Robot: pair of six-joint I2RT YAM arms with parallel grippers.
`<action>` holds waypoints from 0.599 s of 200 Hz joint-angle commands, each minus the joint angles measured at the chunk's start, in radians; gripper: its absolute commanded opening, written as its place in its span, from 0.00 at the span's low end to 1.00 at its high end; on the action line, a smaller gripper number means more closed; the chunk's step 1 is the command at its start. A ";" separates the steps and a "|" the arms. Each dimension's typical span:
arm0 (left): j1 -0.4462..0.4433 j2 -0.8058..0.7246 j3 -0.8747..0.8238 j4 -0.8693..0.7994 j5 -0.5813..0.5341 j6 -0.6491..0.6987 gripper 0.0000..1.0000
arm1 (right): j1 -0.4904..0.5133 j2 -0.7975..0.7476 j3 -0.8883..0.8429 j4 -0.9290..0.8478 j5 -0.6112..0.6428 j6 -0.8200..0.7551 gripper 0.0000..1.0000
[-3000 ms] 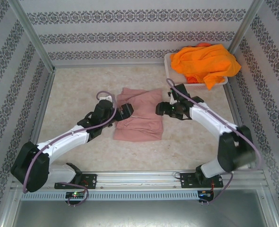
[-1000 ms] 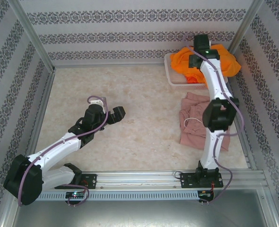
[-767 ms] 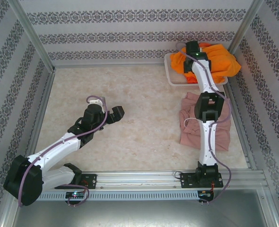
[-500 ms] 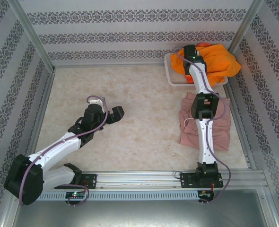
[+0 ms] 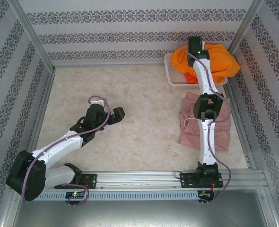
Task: Fold and stack the shorts
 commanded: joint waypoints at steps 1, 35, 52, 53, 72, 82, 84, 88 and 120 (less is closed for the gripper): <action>0.016 -0.038 -0.002 -0.002 -0.006 0.009 1.00 | 0.018 -0.195 -0.012 0.055 -0.040 0.052 0.00; 0.015 -0.064 -0.018 -0.001 -0.007 0.003 1.00 | 0.049 -0.324 -0.050 0.054 -0.074 0.083 0.00; 0.015 -0.072 -0.023 -0.002 -0.008 0.002 1.00 | 0.072 -0.387 -0.054 0.053 -0.103 0.101 0.00; 0.015 -0.072 -0.023 -0.002 -0.008 0.001 1.00 | 0.073 -0.391 -0.054 0.053 -0.104 0.102 0.00; 0.016 -0.083 -0.026 -0.003 -0.012 0.005 1.00 | 0.114 -0.469 -0.062 0.055 -0.172 0.118 0.00; 0.016 -0.087 -0.028 -0.003 -0.016 0.005 1.00 | 0.146 -0.516 -0.082 0.061 -0.208 0.115 0.00; 0.016 -0.089 -0.028 -0.002 -0.016 0.006 1.00 | 0.152 -0.526 -0.089 0.063 -0.215 0.113 0.00; 0.016 -0.091 -0.027 -0.001 -0.019 0.007 1.00 | 0.167 -0.546 -0.100 0.070 -0.231 0.109 0.00; 0.017 -0.139 -0.027 -0.006 -0.055 0.030 1.00 | 0.303 -0.708 -0.250 0.129 -0.395 0.102 0.00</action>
